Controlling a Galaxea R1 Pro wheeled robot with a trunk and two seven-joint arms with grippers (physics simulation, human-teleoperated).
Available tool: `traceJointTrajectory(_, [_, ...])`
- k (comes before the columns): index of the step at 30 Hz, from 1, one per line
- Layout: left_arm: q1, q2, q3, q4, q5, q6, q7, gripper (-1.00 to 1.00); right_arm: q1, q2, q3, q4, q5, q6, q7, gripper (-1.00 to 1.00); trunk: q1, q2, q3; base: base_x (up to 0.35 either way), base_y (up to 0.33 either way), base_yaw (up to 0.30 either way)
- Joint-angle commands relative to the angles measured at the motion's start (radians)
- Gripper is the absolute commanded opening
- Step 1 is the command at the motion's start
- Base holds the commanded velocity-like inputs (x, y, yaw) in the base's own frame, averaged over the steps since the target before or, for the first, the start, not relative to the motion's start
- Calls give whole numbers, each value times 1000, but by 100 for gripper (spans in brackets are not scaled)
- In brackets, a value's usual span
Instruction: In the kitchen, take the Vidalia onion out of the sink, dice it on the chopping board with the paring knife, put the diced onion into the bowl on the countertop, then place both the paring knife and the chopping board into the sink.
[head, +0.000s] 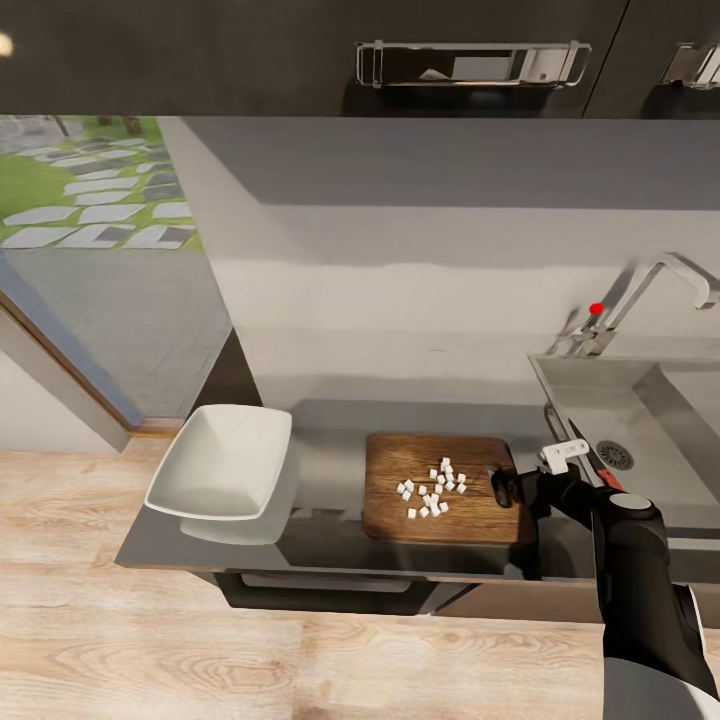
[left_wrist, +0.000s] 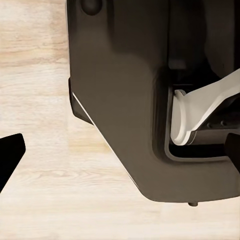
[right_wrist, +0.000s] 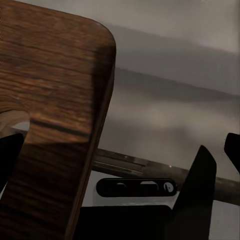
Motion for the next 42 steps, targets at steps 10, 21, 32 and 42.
traceJointTrajectory(10, [1, 1, -4, -2, 7, -1, -2, 100, -1, 1, -2, 72, 37, -1, 15, 100, 1, -1, -2, 0, 0, 0])
traceJointTrajectory(21, [1, 0, -4, -2, 6, -1, -2, 100, -1, 1, -1, 72, 39, -1, 15, 100, 1, -1, -2, 0, 0, 0])
traceJointTrajectory(32, [1, 0, -4, -2, 7, -1, -2, 100, -1, 1, -2, 72, 41, -2, 15, 100, 1, -1, -2, 0, 0, 0])
traceJointTrajectory(42, [1, 1, -4, -2, 6, -1, -2, 100, -1, 1, -2, 72, 41, -1, 15, 100, 1, -1, -2, 0, 0, 0])
